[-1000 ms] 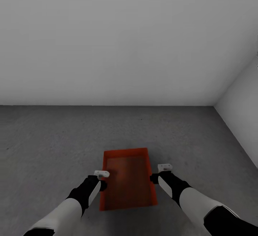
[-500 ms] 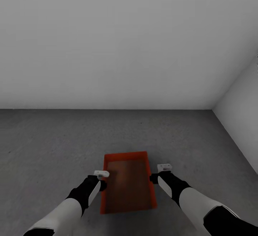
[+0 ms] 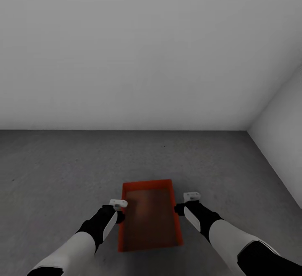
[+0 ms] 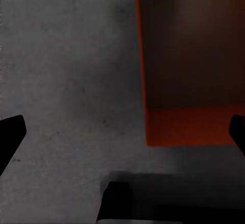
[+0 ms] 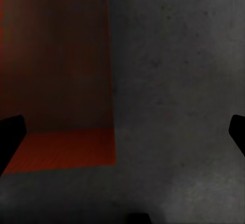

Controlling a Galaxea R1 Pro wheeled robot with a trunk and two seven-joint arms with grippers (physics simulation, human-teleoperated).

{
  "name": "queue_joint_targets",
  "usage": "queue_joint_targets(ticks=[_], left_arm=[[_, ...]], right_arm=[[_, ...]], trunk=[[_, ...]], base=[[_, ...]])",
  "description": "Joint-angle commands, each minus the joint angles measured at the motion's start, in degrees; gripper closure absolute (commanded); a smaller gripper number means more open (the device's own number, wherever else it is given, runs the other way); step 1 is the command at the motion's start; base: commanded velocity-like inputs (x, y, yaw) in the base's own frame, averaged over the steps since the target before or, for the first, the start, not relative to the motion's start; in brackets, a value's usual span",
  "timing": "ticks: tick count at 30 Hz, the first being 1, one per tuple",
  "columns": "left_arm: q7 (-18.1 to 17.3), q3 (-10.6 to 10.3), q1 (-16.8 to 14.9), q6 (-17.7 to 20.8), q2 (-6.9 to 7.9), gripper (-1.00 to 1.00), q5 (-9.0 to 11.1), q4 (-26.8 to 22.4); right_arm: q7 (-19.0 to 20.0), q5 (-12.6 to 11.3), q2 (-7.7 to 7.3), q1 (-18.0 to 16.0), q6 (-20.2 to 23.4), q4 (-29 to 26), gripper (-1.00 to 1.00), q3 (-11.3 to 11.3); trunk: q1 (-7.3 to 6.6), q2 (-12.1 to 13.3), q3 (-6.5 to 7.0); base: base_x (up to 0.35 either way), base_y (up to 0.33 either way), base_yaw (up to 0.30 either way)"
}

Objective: Move the two storage containers from the living room to the garage. In the garage, place one container on the floor and stack the other container on top of it (either order is fine).

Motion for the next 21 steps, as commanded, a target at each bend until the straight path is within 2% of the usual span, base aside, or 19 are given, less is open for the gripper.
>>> queue_joint_targets(ticks=[1, 15, 21], left_arm=[[0.1, 0.0, 0.0, 0.3, -0.02, -1.00, -0.2, -0.1], [0.1, -0.1, 0.0, 0.3, -0.02, -1.00, -0.2, -0.1], [0.1, -0.2, 0.0, 0.3, -0.04, -1.00, -0.2, -0.1]], right_arm=[[-0.4, -0.6, -0.01, 0.0, 0.3, -0.1, -1.00, 0.5], [-0.4, -0.9, 0.02, -0.1, 0.2, -0.1, -1.00, 0.5], [-0.5, -0.9, 0.04, 0.1, 0.1, 0.0, -1.00, 0.5]], trunk=[[-0.23, 0.4, 0.15], [-3.30, 6.0, 2.66], [-3.30, 6.0, 2.67]], base=[[0.000, 0.000, 0.000], [0.000, 0.000, 0.000], [0.000, 0.000, 0.000]])
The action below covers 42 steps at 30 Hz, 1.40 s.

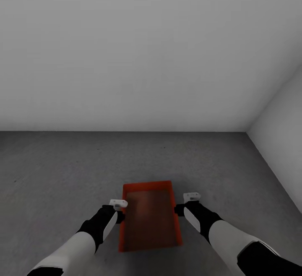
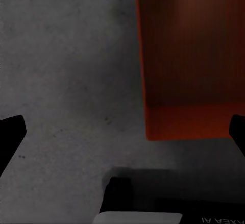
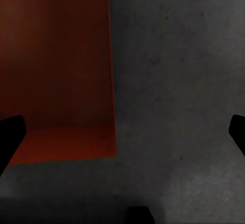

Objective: Move the two storage containers from the living room to the garage. In the garage, place one container on the floor and stack the other container on top of it (either order is fine).

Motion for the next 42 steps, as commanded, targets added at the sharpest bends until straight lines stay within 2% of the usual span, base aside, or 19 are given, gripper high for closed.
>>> queue_joint_targets(ticks=[1, 5, 13, 16, 20, 33, 42], left_arm=[[0.1, -0.1, 0.0, 0.3, -0.04, -1.00, -0.2, -0.1], [0.1, 0.0, 0.0, 0.2, 0.08, -1.00, 0.1, 0.2], [0.0, 0.0, 0.0, 0.2, 1.22, -1.00, 4.8, 0.9], [-0.1, -0.1, 0.0, 0.4, 2.24, -1.00, 5.6, 2.0], [-0.3, -0.1, 0.0, 0.2, 3.15, -1.00, 5.7, 3.1], [-0.1, -0.3, 0.0, -0.1, 3.26, -1.00, 5.8, 3.3], [0.0, -0.3, 0.0, -0.1, 3.17, -1.00, 5.9, 3.3]], right_arm=[[-0.4, -0.5, -0.03, 0.1, 0.2, -0.1, -1.00, 0.5], [-0.5, -0.6, 0.00, 0.3, 0.3, 0.0, -1.00, 0.4], [-0.5, -0.7, 0.05, 0.1, 0.3, 0.2, -1.00, 0.4], [-0.5, -0.7, 0.05, 0.0, 0.3, 0.3, -1.00, 0.4], [-0.5, -0.7, 0.06, 0.0, 0.3, 0.3, -1.00, 0.4], [-0.5, -0.7, -0.03, 0.0, 0.3, 0.3, -1.00, 0.3], [-0.5, -0.7, -0.03, 0.0, 0.3, 0.3, -1.00, 0.3]], trunk=[[0.00, 0.0, -0.01], [0.00, 0.0, 0.23], [0.00, 0.0, 0.93], [0.00, 0.0, 1.21], [0.00, 0.0, 1.38], [0.00, 0.0, 1.42], [-1.98, 3.6, 3.03]], base=[[0.000, 0.000, 0.000], [0.000, 0.000, 0.000], [0.000, 0.000, 0.000], [0.000, 0.000, 0.000], [0.000, 0.000, 0.000], [0.000, 0.000, 0.000], [0.000, 0.000, 0.000]])
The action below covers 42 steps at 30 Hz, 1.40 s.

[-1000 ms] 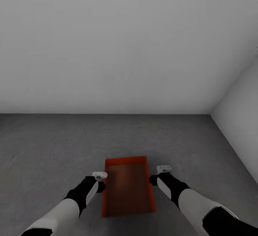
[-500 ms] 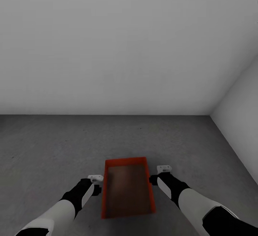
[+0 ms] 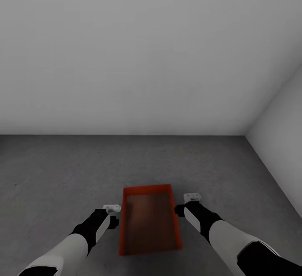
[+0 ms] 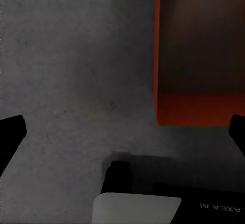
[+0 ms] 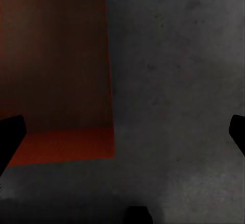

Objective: Move the two storage containers from the living room to the garage. In the garage, place one container on the floor and stack the other container on top of it (either order is fine).

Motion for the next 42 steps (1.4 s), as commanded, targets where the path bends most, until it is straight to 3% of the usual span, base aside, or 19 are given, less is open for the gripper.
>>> queue_joint_targets(ticks=[1, 18, 30, 35, 42], left_arm=[[0.3, 0.0, 0.0, 0.3, -0.01, -1.00, 0.4, -0.1], [0.6, -0.1, 0.0, 0.3, -0.10, -1.00, 0.4, 0.0], [0.7, 0.0, 0.0, 0.3, -0.06, -1.00, 0.4, 0.1], [0.7, 0.0, 0.0, 0.3, -0.07, -1.00, 0.4, 1.4], [0.1, 0.0, 0.0, -0.2, 0.09, -1.00, 0.4, 7.5]], right_arm=[[-0.4, -0.5, -0.03, 0.0, 0.3, -0.1, -1.00, 0.5], [-0.3, -0.5, -0.08, 0.0, 0.2, 0.1, -1.00, 0.5], [-0.3, -0.3, -0.38, 0.0, -3.1, 2.7, -1.00, 0.6], [0.0, -0.1, 0.02, 0.0, -6.9, 7.9, -1.00, 0.7], [0.1, 0.0, 0.23, 1.3, -11.0, 11.0, -1.00, 0.7]], trunk=[[-0.23, 0.4, 0.14], [-3.96, 7.2, 3.20], [-6.60, 12.0, 5.35], [-7.69, 14.0, 6.25], [-9.23, 16.8, 7.50]], base=[[0.000, 0.000, 0.000], [0.000, 0.000, 0.000], [0.000, 0.000, 0.000], [0.000, 0.000, 0.000], [0.000, 0.000, 0.000]])
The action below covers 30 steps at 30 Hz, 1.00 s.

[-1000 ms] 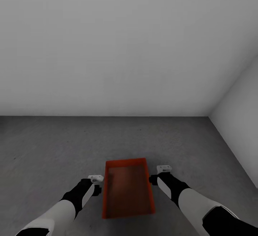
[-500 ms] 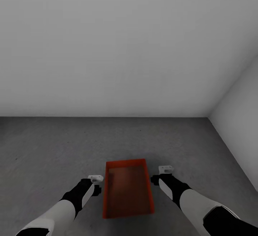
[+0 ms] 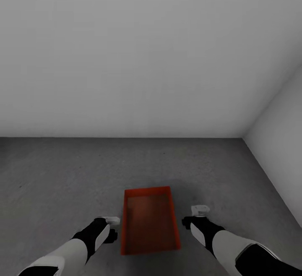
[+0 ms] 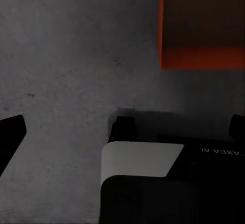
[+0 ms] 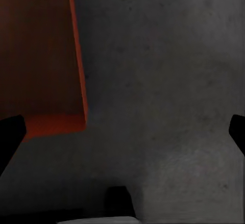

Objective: Move the two storage containers from the living room to the garage. In the garage, place one container on the floor and stack the other container on top of it (either order is fine).

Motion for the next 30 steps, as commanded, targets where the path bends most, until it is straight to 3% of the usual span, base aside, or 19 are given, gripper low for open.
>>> queue_joint_targets(ticks=[1, 8, 12, 17, 22, 30], left_arm=[[0.3, 0.0, 0.0, 0.1, 0.01, -1.00, 0.3, 1.0], [0.3, 0.0, 0.0, -6.0, 0.16, -1.00, 0.5, 8.6], [0.2, 0.0, 0.0, -6.7, 0.80, -1.00, 0.8, 10.1], [0.1, 0.0, 0.1, -6.8, 1.31, -1.00, 2.8, 11.5], [0.1, 0.0, 0.3, -7.0, 1.45, -1.00, 3.5, 11.8], [0.2, 0.0, 0.6, -7.1, 1.46, -1.00, 3.7, 11.8]], right_arm=[[-0.4, -0.4, 0.00, 0.9, 0.3, 0.0, -1.00, 0.5], [-0.6, -0.4, 0.02, 5.2, 0.1, 0.5, -1.00, 0.5], [-0.5, -0.3, 0.10, 5.7, 0.0, 3.2, -1.00, 0.5], [-0.6, -0.2, 0.10, 6.5, 0.0, 4.4, -1.00, 0.5], [-0.7, -0.3, 0.09, 9.2, -0.2, 4.6, -1.00, 0.5], [-0.8, -0.4, 0.12, 9.9, -1.8, 4.7, -1.00, 0.5]], trunk=[[-0.22, 0.4, 0.15], [-1.76, 3.2, 1.40], [-2.64, 4.8, 2.12], [-3.74, 6.8, 3.04], [-3.74, 6.8, 3.35], [-3.74, 6.8, 4.04]], base=[[0.000, 0.000, 0.000], [0.000, 0.000, 0.000], [0.000, 0.000, 0.000], [0.000, 0.000, 0.000], [0.000, 0.000, 0.000], [0.000, 0.000, 0.000]])
